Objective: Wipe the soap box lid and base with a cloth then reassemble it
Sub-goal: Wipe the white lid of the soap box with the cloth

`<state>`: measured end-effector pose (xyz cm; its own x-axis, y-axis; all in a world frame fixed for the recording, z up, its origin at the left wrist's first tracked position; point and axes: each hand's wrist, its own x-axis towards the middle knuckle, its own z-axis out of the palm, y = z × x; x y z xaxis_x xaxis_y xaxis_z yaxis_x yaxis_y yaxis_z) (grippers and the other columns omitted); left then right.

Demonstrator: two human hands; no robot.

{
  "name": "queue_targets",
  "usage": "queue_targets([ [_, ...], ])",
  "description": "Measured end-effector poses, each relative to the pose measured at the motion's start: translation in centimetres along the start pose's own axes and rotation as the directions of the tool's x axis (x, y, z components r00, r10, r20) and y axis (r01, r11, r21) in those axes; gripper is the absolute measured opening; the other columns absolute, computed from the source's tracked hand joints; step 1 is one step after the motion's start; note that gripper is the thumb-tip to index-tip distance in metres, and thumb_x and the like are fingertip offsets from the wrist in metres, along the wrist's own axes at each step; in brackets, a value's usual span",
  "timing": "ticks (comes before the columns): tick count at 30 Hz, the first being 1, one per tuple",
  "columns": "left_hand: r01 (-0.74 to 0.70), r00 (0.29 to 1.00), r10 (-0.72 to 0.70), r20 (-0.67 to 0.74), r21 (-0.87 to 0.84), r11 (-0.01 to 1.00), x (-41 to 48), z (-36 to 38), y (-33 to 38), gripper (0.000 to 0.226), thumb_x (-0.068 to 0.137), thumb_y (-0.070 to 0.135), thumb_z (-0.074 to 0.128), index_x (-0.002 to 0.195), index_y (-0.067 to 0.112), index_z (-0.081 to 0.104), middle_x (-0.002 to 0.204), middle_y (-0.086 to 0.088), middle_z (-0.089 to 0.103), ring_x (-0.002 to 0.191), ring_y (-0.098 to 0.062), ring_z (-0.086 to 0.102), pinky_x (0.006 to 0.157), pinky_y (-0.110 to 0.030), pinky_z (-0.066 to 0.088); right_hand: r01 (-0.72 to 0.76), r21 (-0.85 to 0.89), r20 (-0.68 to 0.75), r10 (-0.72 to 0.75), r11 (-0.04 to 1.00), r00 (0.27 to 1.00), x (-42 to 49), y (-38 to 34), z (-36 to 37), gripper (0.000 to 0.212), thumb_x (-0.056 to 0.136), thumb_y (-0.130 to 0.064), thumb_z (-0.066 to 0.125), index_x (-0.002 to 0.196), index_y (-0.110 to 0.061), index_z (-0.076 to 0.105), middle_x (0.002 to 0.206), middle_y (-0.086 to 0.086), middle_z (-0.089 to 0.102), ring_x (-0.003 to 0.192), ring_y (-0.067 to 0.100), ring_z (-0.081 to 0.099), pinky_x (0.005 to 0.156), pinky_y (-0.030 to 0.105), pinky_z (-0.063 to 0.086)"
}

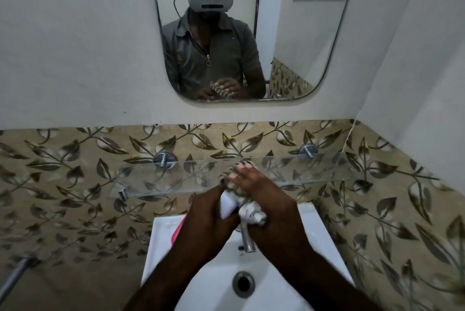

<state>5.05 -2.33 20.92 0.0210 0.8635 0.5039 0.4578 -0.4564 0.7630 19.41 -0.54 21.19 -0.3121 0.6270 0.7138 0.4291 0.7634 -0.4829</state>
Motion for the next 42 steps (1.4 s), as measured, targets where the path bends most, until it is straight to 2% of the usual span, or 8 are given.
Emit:
queue_targets([
  [8, -0.024, 0.999, 0.026, -0.039, 0.034, 0.999, 0.0, -0.4, -0.3, 0.038, 0.072, -0.003, 0.063, 0.072, 0.035, 0.067, 0.077, 0.029, 0.069, 0.073, 0.020, 0.058, 0.063, -0.004, 0.045, 0.100, -0.091, 0.054, -0.096, 0.991, 0.994, 0.1, -1.6, 0.4, 0.052, 0.076, -0.003, 0.052, 0.126, -0.015, 0.062, 0.138, 0.001, 0.055, 0.134, 0.015, 0.045, 0.114, 0.026, 0.031],
  [12, 0.074, 0.997, -0.073, 0.023, -0.042, 0.996, -0.3, -0.1, -0.3, 0.030, 0.072, 0.012, 0.067, 0.099, 0.025, 0.070, 0.089, 0.015, 0.074, 0.084, 0.006, 0.065, 0.072, -0.022, 0.051, -0.208, 0.138, -0.050, 0.216, 0.968, 0.975, 0.9, 0.0, 0.1, 0.072, 0.068, 0.012, 0.059, 0.125, -0.032, 0.059, 0.126, -0.023, 0.057, 0.123, 0.000, 0.054, 0.103, 0.011, 0.037],
  [17, 0.046, 0.999, -0.048, -0.012, -0.109, 0.993, -0.4, -0.4, -0.1, 0.020, 0.077, 0.004, 0.067, 0.079, 0.024, 0.068, 0.074, 0.020, 0.070, 0.071, 0.009, 0.061, 0.061, -0.018, 0.047, 0.107, -0.058, 0.015, -0.106, 0.993, 0.994, -0.3, -1.9, -0.2, 0.059, 0.071, -0.010, 0.048, 0.128, -0.014, 0.060, 0.140, 0.000, 0.052, 0.137, 0.016, 0.041, 0.115, 0.025, 0.028],
  [20, 0.058, 0.998, -0.059, -0.015, -0.088, 0.994, -0.5, -0.4, 0.3, 0.025, 0.073, 0.006, 0.071, 0.090, 0.025, 0.069, 0.085, 0.014, 0.074, 0.078, 0.003, 0.066, 0.067, -0.021, 0.051, -0.104, 0.232, -0.029, 0.113, 0.967, 0.993, 0.2, -1.0, -0.4, 0.056, 0.072, -0.003, 0.054, 0.121, -0.028, 0.063, 0.131, -0.017, 0.060, 0.127, 0.006, 0.052, 0.107, 0.022, 0.038],
  [24, 0.145, 0.971, -0.192, -0.141, -0.292, 0.945, -0.6, -0.5, 1.2, 0.049, 0.072, 0.000, 0.080, 0.109, 0.029, 0.066, 0.101, 0.019, 0.074, 0.089, 0.001, 0.070, 0.073, -0.013, 0.053, -0.488, 0.712, 0.172, 0.549, 0.504, 0.818, -0.1, 1.2, -0.8, 0.037, 0.074, -0.012, 0.071, 0.111, -0.017, 0.069, 0.107, 0.005, 0.074, 0.106, 0.031, 0.067, 0.093, 0.048, 0.053],
  [31, 0.130, 0.965, -0.258, -0.047, -0.768, 0.627, -0.2, 0.1, 1.0, 0.079, 0.060, 0.011, 0.080, 0.131, 0.034, 0.055, 0.110, -0.010, 0.071, 0.098, -0.027, 0.068, 0.078, -0.039, 0.057, -0.542, 0.840, 0.482, 0.405, 0.040, 0.777, -1.3, 1.3, -0.8, 0.053, 0.080, -0.011, 0.074, 0.129, -0.007, 0.055, 0.124, 0.030, 0.061, 0.110, 0.048, 0.060, 0.085, 0.059, 0.053],
  [37, 0.272, 0.962, -0.214, 0.168, -0.603, 0.750, 0.1, -3.0, 0.5, 0.077, 0.052, 0.032, 0.091, 0.124, 0.033, 0.062, 0.121, -0.004, 0.069, 0.108, -0.023, 0.067, 0.082, -0.033, 0.056, -0.501, 0.687, 0.326, 0.393, 0.527, 0.860, -0.5, 3.2, -2.6, 0.055, 0.069, 0.002, 0.079, 0.119, -0.012, 0.061, 0.117, 0.010, 0.068, 0.103, 0.023, 0.065, 0.080, 0.035, 0.056],
  [42, 0.273, 0.934, -0.198, 0.298, -0.236, 0.933, 0.4, -3.6, 1.5, 0.056, 0.071, -0.002, 0.080, 0.116, 0.028, 0.067, 0.107, 0.013, 0.074, 0.099, -0.007, 0.070, 0.078, -0.016, 0.052, -0.517, 0.590, 0.396, 0.336, 0.620, 0.855, 0.7, 3.3, -3.6, 0.060, 0.067, 0.015, 0.072, 0.119, -0.014, 0.061, 0.119, 0.001, 0.069, 0.105, 0.013, 0.065, 0.079, 0.027, 0.055],
])
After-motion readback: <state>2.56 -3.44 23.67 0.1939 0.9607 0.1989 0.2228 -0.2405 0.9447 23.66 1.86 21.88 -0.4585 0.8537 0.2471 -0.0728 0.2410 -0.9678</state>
